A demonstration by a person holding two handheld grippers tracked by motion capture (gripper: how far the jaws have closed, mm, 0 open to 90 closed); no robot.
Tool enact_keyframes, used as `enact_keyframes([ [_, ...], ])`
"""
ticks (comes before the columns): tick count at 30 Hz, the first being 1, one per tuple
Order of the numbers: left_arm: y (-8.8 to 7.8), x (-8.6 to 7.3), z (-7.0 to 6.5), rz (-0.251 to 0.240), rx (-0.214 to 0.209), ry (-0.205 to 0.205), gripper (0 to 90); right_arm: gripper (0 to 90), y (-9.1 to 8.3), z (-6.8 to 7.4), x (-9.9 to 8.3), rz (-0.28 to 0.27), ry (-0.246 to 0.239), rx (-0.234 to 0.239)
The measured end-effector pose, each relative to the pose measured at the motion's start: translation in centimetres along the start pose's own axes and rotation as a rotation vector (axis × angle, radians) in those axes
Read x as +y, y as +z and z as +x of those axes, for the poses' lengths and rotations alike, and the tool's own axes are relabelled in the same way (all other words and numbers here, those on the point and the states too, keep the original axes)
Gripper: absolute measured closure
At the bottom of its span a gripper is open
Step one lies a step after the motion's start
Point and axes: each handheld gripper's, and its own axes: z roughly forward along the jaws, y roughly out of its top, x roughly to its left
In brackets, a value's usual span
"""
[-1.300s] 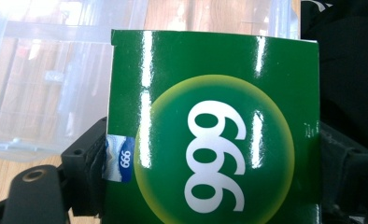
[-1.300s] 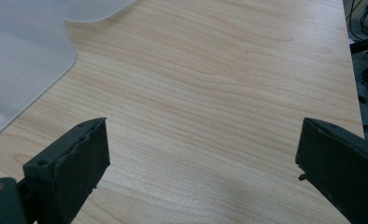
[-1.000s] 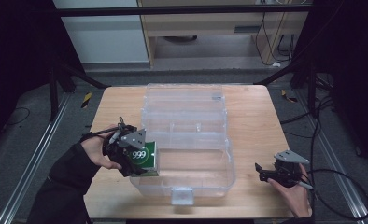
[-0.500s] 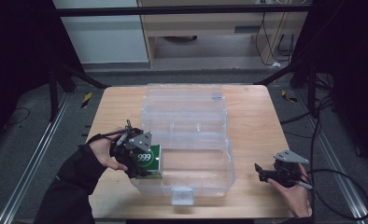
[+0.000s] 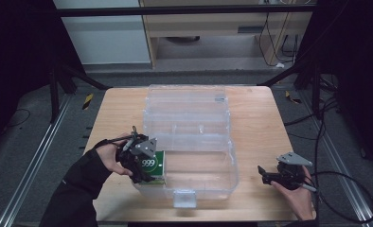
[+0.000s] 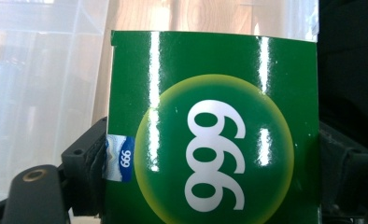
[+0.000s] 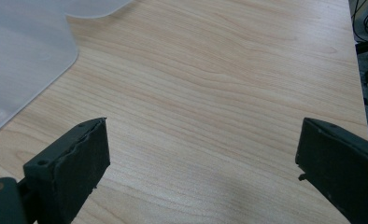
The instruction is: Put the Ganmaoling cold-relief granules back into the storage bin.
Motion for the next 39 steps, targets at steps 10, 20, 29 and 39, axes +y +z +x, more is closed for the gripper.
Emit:
enact_keyframes([
  [10, 1.4, -0.5, 0.0, 0.025, -0.002, -0.022, 14.8, 3.2, 0.0, 0.0, 0.0, 0.004, -0.001, 0.002],
  [20, 2.5, -0.9, 0.1, 0.035, -0.007, -0.005, 14.5, 3.0, 0.1, 0.0, 0.0, 0.003, -0.006, -0.001],
  [29, 3.2, -1.0, 0.1, 0.049, -0.006, 0.000, 14.1, 2.7, 0.1, 0.0, -0.1, 0.006, -0.009, 0.000],
  [39, 3.4, -1.2, 0.0, 0.054, 0.007, 0.003, 13.3, 2.4, 0.1, 0.0, -0.1, 0.007, -0.008, 0.001],
])
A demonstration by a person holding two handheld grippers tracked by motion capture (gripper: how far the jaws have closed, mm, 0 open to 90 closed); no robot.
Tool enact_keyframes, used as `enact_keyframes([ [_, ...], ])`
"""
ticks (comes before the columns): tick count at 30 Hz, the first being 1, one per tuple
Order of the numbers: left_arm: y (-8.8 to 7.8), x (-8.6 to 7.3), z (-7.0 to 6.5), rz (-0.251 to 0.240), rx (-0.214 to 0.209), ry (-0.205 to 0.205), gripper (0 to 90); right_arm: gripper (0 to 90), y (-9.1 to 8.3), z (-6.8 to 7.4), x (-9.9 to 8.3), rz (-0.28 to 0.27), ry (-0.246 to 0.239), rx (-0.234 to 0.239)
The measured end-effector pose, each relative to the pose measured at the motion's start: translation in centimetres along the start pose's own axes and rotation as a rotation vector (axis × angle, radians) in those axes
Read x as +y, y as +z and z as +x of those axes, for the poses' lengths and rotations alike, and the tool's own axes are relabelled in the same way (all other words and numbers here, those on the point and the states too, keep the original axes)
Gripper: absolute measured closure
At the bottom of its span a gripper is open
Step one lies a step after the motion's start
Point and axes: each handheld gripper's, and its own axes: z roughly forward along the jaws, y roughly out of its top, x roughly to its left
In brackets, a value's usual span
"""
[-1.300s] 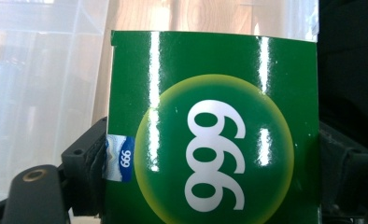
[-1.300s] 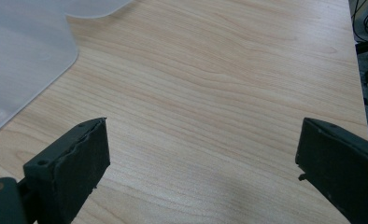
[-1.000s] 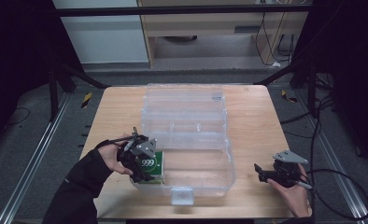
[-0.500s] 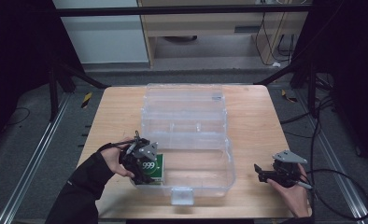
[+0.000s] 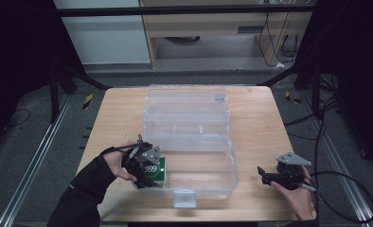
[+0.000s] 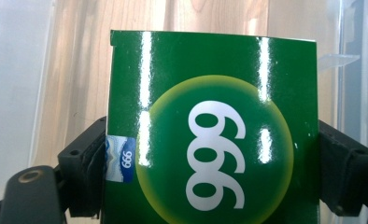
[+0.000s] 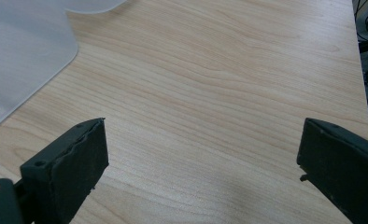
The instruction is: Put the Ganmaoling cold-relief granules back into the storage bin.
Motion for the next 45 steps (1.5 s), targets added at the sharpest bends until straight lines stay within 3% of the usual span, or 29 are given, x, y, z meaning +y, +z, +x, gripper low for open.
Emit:
enact_keyframes([
  [14, -0.2, -0.4, 0.1, -0.016, 0.008, -0.019, 12.5, 2.2, 0.0, 0.0, 0.0, 0.004, -0.001, -0.001],
  [18, -1.5, -0.6, 0.2, -0.074, 0.033, -0.034, 13.2, 2.0, 0.0, 0.1, 0.0, 0.010, 0.002, -0.001],
  [26, -3.6, -1.5, -0.2, -0.117, 0.079, -0.051, 16.0, 2.0, 0.0, 0.0, 0.0, 0.003, -0.002, -0.004],
  [31, -4.8, -2.4, -0.4, -0.152, 0.112, -0.082, 18.4, 2.0, 0.0, 0.0, -0.1, 0.007, 0.004, 0.000],
  [35, -5.9, -3.8, -0.7, -0.196, 0.147, -0.130, 20.2, 2.0, -0.1, -0.1, -0.1, 0.006, 0.001, -0.005],
  [45, -6.8, -7.0, -1.7, -0.276, 0.203, -0.223, 21.3, 2.0, -0.1, -0.1, -0.1, 0.007, 0.007, -0.005],
])
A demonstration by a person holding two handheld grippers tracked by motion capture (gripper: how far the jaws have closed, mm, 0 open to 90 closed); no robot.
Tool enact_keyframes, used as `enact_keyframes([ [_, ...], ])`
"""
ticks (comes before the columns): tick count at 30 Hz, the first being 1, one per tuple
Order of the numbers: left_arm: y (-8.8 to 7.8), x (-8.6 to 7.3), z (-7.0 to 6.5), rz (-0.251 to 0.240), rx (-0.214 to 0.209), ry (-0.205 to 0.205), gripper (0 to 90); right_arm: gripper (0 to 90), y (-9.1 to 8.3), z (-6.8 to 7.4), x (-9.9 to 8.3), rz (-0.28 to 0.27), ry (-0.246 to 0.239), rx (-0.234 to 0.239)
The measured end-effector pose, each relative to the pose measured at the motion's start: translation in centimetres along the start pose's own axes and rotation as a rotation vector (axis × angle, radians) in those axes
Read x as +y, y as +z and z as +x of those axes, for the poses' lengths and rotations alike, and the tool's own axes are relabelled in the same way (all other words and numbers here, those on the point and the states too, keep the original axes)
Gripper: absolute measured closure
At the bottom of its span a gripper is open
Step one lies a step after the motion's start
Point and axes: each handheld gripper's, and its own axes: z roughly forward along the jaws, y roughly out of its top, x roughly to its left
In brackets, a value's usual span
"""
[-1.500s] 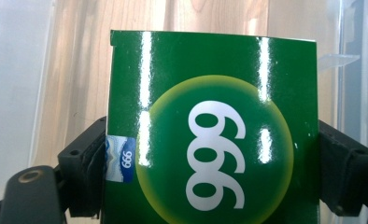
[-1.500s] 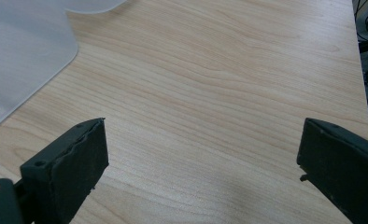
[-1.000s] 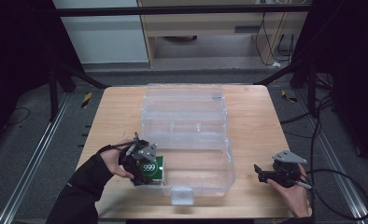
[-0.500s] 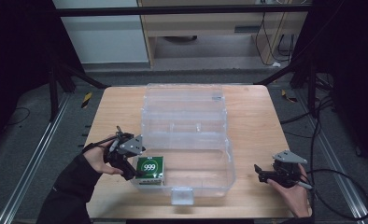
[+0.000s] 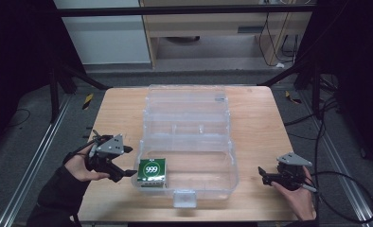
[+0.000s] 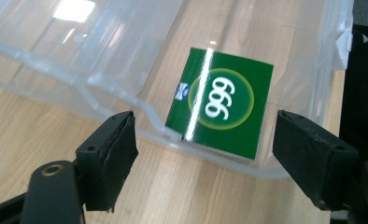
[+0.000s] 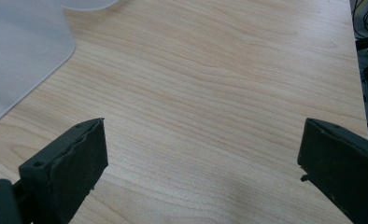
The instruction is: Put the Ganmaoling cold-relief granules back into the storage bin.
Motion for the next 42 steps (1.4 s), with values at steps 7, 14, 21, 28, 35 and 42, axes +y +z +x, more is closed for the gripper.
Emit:
enact_keyframes([
  [7, -0.2, -3.0, 0.1, -0.035, 0.065, -0.109, 21.9, 2.0, -0.1, 0.0, 0.0, 0.000, 0.007, -0.001],
  [14, 1.0, -6.5, 0.3, -0.086, 0.149, -0.251, 22.0, 2.0, -0.1, 0.0, 0.0, 0.004, 0.008, -0.002],
  [21, 2.1, -8.6, 0.6, -0.125, 0.203, -0.359, 20.6, 2.0, -0.1, 0.0, -0.1, 0.007, 0.013, -0.002],
  [28, 3.0, -10.5, 1.1, -0.128, 0.263, -0.469, 19.4, 2.0, -0.1, -0.1, -0.1, 0.010, 0.015, -0.005],
  [35, 3.6, -11.8, 1.4, -0.136, 0.357, -0.566, 18.6, 2.0, 0.0, -0.1, -0.2, 0.014, 0.012, -0.004],
  [42, 3.8, -13.1, 1.4, -0.142, 0.414, -0.611, 17.4, 2.0, -0.1, -0.1, -0.3, 0.015, 0.023, -0.002],
])
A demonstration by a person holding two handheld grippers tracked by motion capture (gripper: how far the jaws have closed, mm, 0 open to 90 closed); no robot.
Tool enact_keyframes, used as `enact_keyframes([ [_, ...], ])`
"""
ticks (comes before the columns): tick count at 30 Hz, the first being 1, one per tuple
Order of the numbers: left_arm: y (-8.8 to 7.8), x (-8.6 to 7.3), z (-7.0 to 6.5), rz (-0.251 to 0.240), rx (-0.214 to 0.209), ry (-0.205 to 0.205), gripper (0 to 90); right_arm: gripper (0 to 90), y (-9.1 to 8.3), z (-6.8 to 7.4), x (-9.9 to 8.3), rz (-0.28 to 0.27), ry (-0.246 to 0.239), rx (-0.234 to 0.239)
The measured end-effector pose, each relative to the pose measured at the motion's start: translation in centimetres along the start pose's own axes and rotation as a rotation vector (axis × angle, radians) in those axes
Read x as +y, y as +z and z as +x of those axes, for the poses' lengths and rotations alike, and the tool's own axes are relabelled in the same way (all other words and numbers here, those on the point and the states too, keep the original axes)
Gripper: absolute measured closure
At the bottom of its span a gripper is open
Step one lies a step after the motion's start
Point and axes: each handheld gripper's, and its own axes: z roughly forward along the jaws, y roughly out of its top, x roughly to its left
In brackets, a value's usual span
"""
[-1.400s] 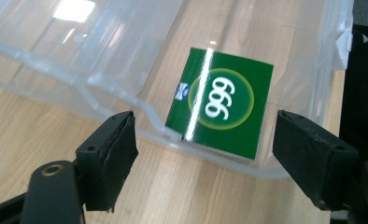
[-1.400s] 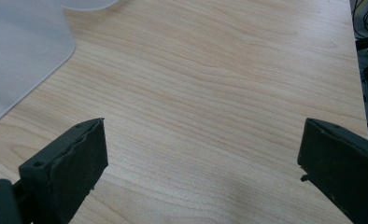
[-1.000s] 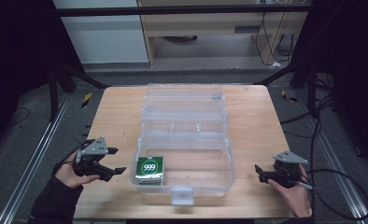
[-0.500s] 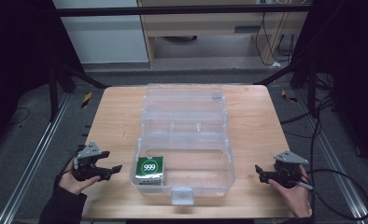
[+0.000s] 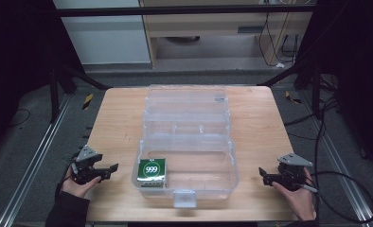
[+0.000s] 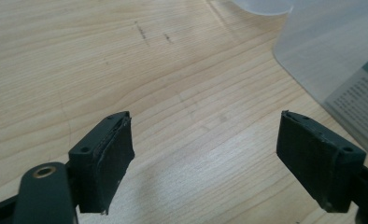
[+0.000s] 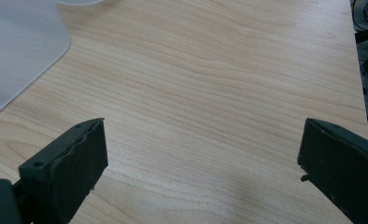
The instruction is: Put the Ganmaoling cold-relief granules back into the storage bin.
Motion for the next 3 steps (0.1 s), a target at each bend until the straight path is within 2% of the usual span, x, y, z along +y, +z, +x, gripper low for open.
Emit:
enact_keyframes([
  [3, -0.10, -0.39, 0.31, -0.013, 0.019, -0.026, 17.0, 2.0, 0.00, -0.07, -0.06, 0.008, 0.003, -0.006],
])
